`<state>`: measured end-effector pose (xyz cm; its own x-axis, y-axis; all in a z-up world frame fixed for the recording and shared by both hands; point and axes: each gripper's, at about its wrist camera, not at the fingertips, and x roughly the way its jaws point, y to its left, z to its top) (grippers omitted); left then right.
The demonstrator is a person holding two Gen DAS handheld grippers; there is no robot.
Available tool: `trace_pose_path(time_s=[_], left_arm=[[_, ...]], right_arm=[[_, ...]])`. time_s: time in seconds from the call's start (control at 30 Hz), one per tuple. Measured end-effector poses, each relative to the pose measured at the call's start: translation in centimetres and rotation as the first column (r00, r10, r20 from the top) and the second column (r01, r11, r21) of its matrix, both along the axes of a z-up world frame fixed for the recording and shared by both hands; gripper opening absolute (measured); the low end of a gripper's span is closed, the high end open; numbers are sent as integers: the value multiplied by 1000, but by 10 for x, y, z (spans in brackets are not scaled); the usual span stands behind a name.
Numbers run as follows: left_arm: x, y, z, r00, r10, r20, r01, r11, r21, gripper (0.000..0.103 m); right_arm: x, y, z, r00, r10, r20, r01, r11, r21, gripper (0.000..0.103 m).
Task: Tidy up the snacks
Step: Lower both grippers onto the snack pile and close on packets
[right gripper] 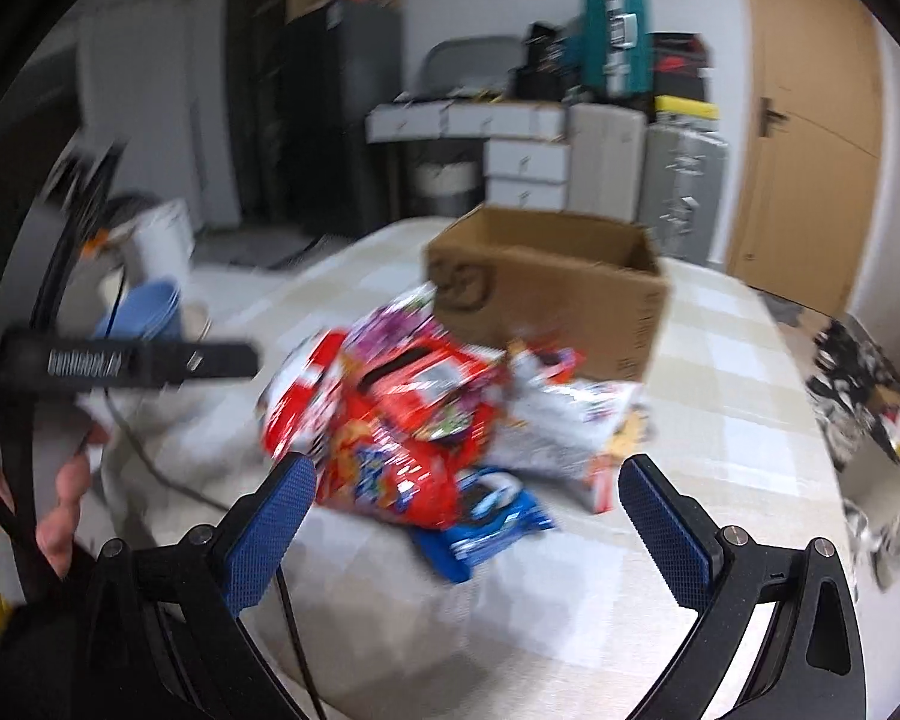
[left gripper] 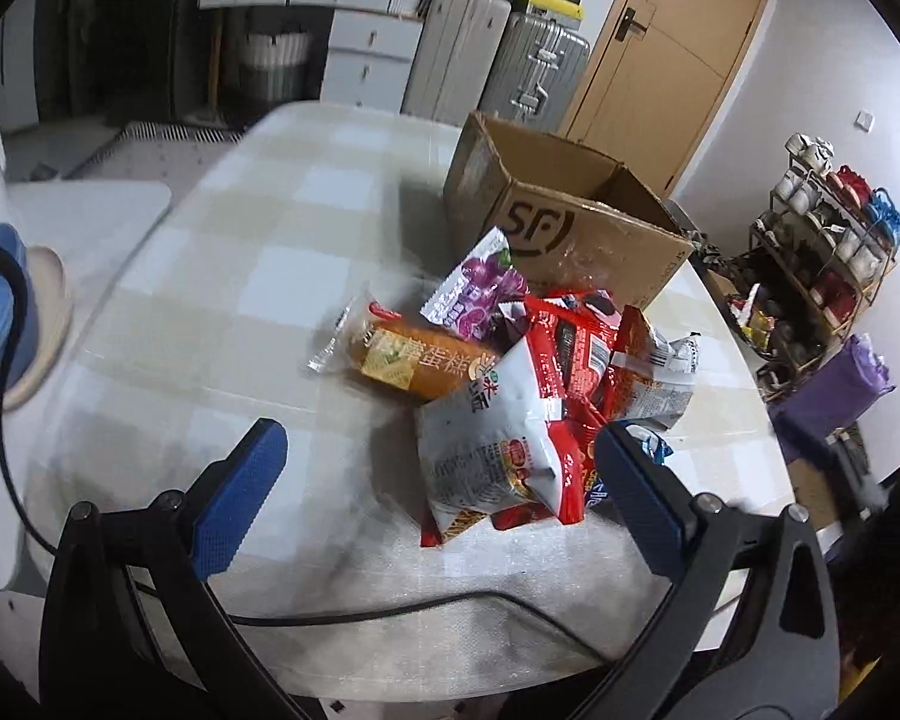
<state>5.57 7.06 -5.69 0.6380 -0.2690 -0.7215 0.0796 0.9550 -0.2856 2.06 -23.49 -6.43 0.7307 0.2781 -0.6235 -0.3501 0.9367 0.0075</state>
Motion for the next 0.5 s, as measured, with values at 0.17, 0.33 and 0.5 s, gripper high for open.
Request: trace_pose_path(time_s=[0.17,0.33,0.5], left_arm=[[17,-14,-8,998,-55,-38,55,998,-4,102],[45,-28,-31,986,-82,-148,84,996,8,98],[52,-26,-48,973,-103,-206,91,994,-66,73]], right_arm=[[12,19,-15,996,79,-46,-82,995,-61,103],[29,17,-21,989,111,-96,-113,993,-19,103],[38,26,-27,981,169,-96,-173,984,-35,103]])
